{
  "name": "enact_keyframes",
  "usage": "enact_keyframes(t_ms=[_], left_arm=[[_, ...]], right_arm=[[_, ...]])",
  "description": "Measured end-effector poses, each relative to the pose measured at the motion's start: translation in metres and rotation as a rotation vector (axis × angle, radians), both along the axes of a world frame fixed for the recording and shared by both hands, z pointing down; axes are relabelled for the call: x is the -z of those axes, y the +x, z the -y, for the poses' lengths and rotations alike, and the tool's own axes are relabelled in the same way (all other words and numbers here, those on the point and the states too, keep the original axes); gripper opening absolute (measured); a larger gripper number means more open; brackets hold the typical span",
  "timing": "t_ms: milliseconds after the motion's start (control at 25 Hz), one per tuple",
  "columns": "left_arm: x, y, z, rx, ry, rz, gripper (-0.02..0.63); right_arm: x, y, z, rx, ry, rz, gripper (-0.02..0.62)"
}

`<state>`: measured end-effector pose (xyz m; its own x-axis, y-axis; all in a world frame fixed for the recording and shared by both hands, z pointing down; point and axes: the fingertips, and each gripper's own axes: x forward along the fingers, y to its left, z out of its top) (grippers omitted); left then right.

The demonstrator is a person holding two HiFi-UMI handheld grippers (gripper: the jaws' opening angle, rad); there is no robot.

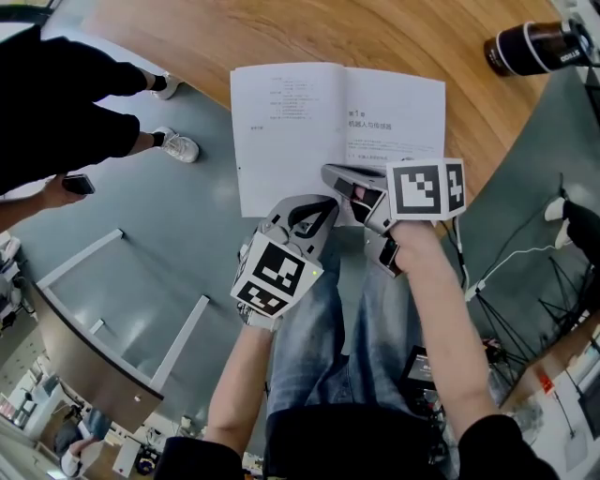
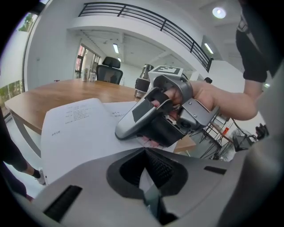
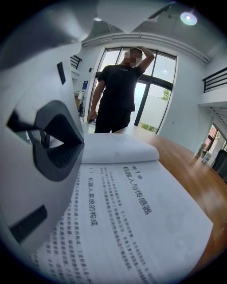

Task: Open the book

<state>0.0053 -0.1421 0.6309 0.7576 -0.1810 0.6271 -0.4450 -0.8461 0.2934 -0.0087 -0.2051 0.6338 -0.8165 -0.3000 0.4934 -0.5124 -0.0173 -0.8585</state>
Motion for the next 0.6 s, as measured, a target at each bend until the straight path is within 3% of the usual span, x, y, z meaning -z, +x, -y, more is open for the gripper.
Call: enact_keyframes(t_ms=[240, 600], left_arm=[[-0.008, 0.000, 0.001, -0.017, -0.026, 0.035, 0.007], [-0.007, 0.002, -0.003, -0.015, -0.039, 0.021, 0.007]], right_arm=[[-0.004, 0.005, 0.011, -0.039, -0.073, 0.077, -0.014], [-0.001, 0.014, 0.067, -0.073, -0.036, 0.116, -0.015]])
